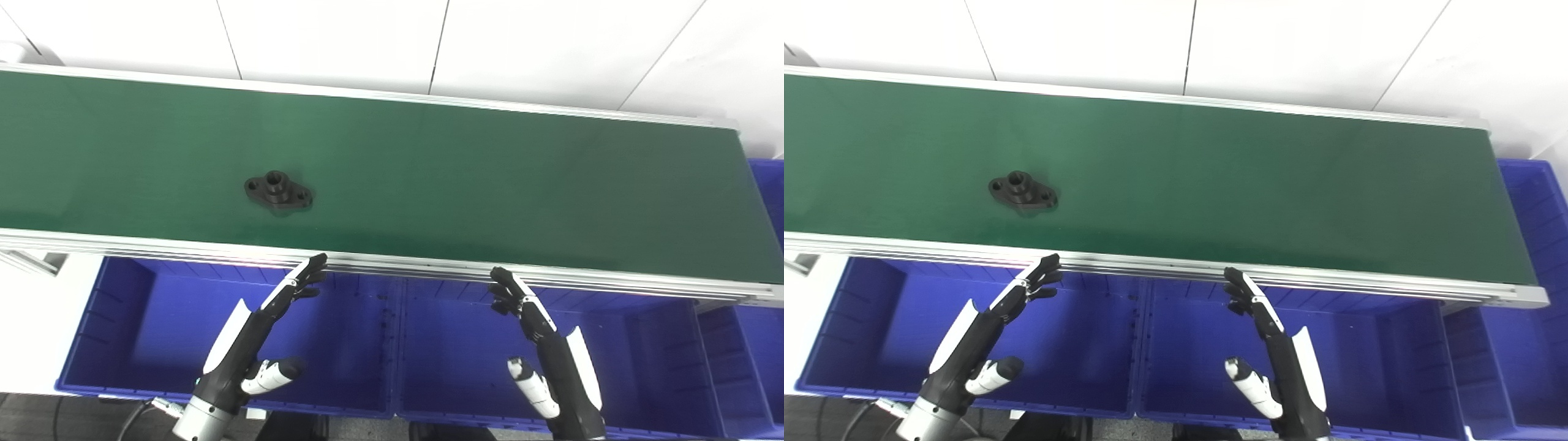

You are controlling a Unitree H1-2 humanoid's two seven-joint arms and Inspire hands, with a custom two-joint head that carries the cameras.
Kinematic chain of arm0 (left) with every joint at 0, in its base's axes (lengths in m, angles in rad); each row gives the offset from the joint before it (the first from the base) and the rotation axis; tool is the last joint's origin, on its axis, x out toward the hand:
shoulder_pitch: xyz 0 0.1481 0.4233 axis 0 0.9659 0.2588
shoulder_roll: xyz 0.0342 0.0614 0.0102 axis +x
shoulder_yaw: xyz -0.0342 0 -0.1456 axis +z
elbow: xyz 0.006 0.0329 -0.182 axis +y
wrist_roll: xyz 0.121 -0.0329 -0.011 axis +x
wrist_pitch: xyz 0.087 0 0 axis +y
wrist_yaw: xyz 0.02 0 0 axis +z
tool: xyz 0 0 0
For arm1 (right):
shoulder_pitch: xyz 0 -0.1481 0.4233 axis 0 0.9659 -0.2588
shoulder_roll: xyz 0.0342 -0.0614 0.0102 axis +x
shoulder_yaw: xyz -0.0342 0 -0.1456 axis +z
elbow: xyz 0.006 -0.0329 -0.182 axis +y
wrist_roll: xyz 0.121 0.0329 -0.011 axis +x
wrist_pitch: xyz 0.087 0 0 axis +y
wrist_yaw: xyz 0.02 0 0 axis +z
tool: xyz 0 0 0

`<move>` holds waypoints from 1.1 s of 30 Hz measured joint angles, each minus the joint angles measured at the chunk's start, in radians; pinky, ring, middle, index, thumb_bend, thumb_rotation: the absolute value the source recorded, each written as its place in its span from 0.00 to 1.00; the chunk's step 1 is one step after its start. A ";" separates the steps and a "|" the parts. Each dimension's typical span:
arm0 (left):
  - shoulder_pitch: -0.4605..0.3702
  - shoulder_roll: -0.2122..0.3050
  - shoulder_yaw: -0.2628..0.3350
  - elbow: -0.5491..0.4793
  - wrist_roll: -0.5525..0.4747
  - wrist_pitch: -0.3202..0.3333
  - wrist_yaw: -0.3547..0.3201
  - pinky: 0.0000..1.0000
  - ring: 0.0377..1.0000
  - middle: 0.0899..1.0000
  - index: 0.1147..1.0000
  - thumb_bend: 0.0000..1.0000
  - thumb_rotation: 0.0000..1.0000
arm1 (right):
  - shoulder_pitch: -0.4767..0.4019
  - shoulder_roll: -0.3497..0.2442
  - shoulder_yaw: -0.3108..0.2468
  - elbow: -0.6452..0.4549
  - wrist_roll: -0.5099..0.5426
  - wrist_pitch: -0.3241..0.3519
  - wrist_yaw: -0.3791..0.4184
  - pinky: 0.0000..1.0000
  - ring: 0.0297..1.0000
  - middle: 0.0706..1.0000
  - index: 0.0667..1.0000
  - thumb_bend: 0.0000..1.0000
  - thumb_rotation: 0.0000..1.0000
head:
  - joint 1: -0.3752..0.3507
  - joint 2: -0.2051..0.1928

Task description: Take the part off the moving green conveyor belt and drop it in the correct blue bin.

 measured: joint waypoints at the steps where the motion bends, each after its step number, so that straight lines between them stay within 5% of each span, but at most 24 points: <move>1: -0.002 0.003 0.004 0.000 0.023 0.000 -0.001 0.83 0.89 0.92 0.94 0.89 1.00 | 0.000 0.001 -0.003 0.001 -0.010 0.000 0.000 0.82 0.88 0.91 0.91 0.59 1.00 | 0.000 0.000; 17: -0.020 -0.002 0.034 0.022 0.195 -0.009 0.055 0.87 0.88 0.90 0.91 0.86 1.00 | 0.006 0.021 -0.056 -0.020 -0.205 0.034 0.042 0.85 0.89 0.91 0.91 0.61 0.99 | 0.012 -0.012; 25: -0.034 -0.003 -0.013 0.058 0.280 -0.011 0.130 0.86 0.87 0.88 0.89 0.87 1.00 | -0.050 -0.001 -0.129 -0.136 -0.200 0.144 0.163 0.78 0.85 0.89 0.89 0.47 0.85 | 0.153 -0.041; 28: -0.045 -0.004 -0.031 0.084 0.301 -0.011 0.154 0.85 0.86 0.87 0.89 0.88 1.00 | -0.144 -0.044 -0.182 -0.202 -0.180 0.203 0.220 0.75 0.83 0.88 0.88 0.39 0.63 | 0.264 -0.072; 30: -0.050 -0.007 -0.053 0.098 0.305 -0.012 0.173 0.85 0.86 0.87 0.89 0.88 1.00 | -0.223 -0.070 -0.214 -0.217 -0.166 0.214 0.243 0.72 0.81 0.86 0.87 0.42 0.37 | 0.374 -0.121; 33: -0.052 -0.025 -0.070 0.120 0.345 -0.012 0.195 0.85 0.86 0.87 0.89 0.88 1.00 | -0.291 -0.078 -0.231 -0.221 -0.169 0.253 0.283 0.69 0.80 0.86 0.87 0.48 0.26 | 0.405 -0.143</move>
